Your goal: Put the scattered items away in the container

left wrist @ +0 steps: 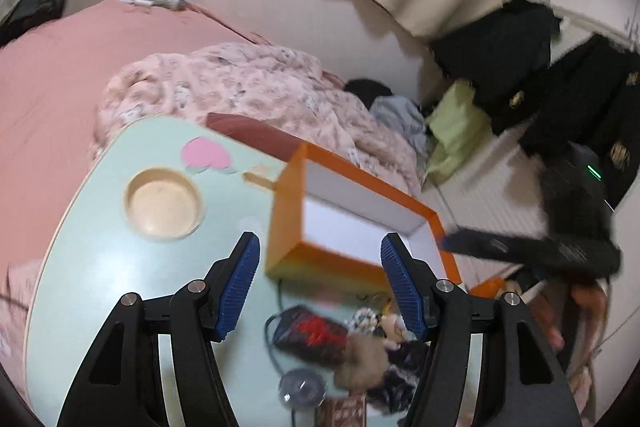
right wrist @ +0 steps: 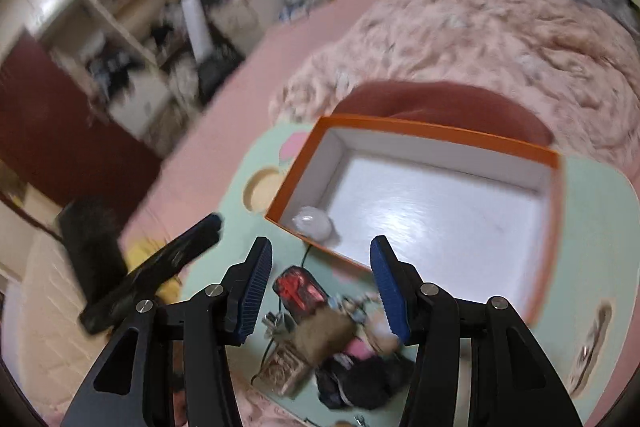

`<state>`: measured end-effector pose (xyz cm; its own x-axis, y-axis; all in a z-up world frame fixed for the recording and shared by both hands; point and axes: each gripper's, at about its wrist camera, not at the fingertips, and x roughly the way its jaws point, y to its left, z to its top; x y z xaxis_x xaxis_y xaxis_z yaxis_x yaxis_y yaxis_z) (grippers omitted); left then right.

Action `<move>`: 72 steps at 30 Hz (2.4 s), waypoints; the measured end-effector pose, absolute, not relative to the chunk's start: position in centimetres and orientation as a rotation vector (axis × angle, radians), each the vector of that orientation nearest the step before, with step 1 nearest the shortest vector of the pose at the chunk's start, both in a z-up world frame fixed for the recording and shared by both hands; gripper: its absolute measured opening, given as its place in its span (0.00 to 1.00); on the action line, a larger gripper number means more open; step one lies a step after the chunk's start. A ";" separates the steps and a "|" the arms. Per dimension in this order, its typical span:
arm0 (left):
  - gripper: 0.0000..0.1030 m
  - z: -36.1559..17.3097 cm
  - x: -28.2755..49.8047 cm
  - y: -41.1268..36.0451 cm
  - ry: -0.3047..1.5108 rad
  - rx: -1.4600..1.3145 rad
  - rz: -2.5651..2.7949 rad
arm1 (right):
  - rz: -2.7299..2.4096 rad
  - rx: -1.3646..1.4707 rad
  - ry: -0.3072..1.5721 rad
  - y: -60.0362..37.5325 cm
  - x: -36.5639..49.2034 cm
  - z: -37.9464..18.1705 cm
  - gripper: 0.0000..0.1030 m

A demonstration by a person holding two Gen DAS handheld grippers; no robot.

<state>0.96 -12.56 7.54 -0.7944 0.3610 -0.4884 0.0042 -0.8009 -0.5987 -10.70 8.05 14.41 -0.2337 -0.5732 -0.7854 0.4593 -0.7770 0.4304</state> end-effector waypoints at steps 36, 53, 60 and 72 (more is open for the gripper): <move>0.62 5.3 3.9 -8.6 -0.605 -1.086 2.561 | -2.172 1.261 -0.385 18.6 0.6 10.8 0.17; 0.62 2.8 9.2 -3.4 -0.155 -1.284 2.540 | -2.260 1.285 -0.212 19.3 8.4 7.1 0.65; 0.62 1.8 8.9 -2.5 -0.082 -1.322 2.558 | -2.263 1.318 0.021 16.2 8.2 4.9 0.64; 0.62 2.7 9.7 -2.0 -0.075 -1.241 2.634 | -2.487 1.152 -0.043 19.1 9.0 5.8 0.64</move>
